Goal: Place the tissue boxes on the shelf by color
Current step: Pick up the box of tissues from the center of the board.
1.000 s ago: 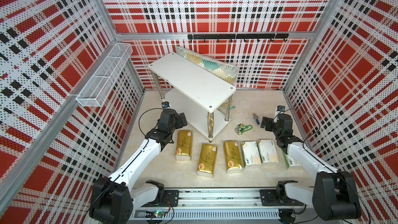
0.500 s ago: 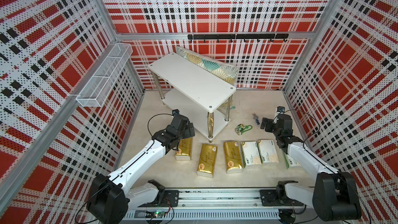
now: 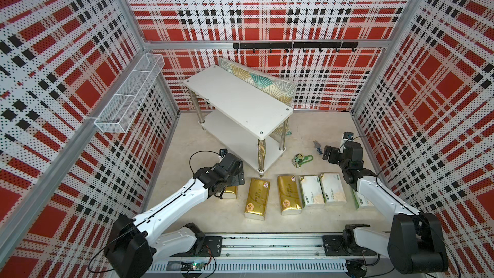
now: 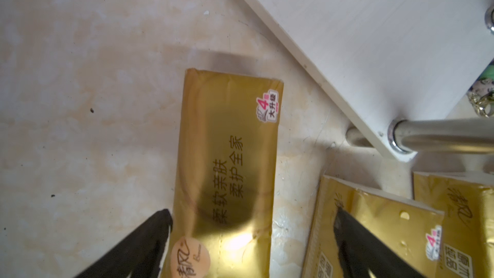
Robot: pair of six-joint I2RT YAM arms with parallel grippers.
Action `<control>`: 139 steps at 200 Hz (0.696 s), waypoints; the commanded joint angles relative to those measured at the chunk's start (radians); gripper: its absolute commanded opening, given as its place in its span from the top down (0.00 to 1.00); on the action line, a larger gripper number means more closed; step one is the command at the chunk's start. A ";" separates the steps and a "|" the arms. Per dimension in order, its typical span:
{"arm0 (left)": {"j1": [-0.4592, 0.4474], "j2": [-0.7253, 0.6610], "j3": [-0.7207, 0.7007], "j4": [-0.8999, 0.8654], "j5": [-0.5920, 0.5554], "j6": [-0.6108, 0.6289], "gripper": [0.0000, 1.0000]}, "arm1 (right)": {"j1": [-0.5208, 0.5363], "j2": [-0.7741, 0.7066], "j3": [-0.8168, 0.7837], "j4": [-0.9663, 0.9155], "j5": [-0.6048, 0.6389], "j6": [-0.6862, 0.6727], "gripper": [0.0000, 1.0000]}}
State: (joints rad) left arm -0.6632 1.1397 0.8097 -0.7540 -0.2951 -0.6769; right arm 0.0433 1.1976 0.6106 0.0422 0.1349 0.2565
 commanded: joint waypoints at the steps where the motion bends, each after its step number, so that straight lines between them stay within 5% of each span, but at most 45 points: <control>1: -0.021 -0.009 -0.028 -0.051 -0.020 -0.050 0.01 | 0.009 0.013 0.031 0.013 -0.004 0.009 0.00; 139: -0.037 0.057 -0.081 -0.073 0.002 -0.072 0.01 | 0.012 0.023 0.018 0.051 -0.001 0.006 0.00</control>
State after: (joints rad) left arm -0.6933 1.1885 0.7372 -0.8234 -0.2924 -0.7341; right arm 0.0460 1.2137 0.6109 0.0662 0.1345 0.2565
